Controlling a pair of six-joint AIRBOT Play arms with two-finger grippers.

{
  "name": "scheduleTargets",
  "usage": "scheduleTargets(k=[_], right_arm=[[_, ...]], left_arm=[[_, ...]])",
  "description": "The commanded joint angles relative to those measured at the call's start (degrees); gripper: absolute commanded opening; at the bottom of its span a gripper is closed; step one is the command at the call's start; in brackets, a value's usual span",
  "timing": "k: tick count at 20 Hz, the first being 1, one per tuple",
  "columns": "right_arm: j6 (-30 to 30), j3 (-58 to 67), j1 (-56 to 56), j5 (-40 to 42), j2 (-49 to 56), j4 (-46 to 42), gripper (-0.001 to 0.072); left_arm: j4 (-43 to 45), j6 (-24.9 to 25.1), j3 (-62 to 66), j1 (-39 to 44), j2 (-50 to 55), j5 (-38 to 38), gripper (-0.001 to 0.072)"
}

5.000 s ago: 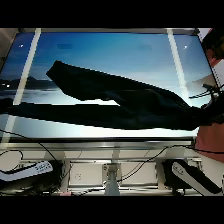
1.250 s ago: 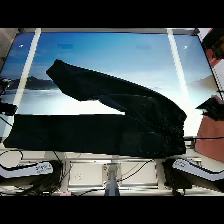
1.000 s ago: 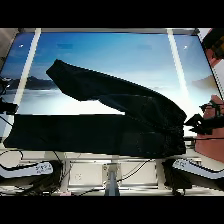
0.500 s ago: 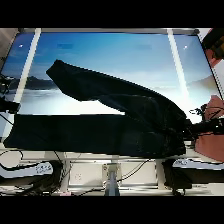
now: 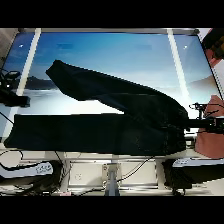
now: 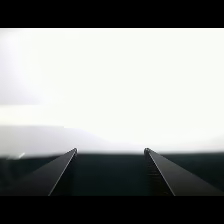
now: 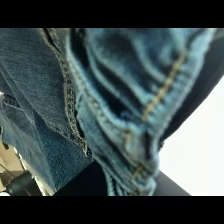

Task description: Fold the clothes and pants, and hang the long-sleeved shirts on hangers.

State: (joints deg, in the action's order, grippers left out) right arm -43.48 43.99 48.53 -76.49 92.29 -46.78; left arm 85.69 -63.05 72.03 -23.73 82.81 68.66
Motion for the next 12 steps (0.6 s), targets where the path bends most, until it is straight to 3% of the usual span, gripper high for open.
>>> scheduleTargets(k=[1, 2, 3, 4, 10, 12], right_arm=[[2.4, 0.17, -0.02, 1.07, -0.17, 1.7, 0.0054], [2.47, 0.17, -0.02, 1.07, -0.17, 1.7, 0.0054], [2.47, 0.17, -0.02, 1.11, -0.17, 1.7, 0.0054], [2.47, 0.17, -0.02, 1.09, -0.17, 1.7, 0.0054], [2.47, 0.17, -0.02, 0.9, -0.17, 1.73, 0.0054], [2.47, 0.17, -0.02, 0.9, -0.17, 1.75, 0.0054]], left_arm=[[-30.29, 0.04, 0.02, 0.37, 2.69, -13.14, 0.0509], [-35.91, 0.07, 0.02, 0.96, 4.61, -15.74, 0.0542], [-38.77, 0.04, 0.02, 1.86, 6.67, -17.4, 0.0651], [-39.82, 0.04, 0.02, 3.04, 9.09, -19.26, 0.0708], [-39.93, 0.02, 0.04, 9.51, 16.65, -38.62, 0.0701], [-39.93, 0.0, 0.07, 11.02, 17.77, -41.92, 0.07]])
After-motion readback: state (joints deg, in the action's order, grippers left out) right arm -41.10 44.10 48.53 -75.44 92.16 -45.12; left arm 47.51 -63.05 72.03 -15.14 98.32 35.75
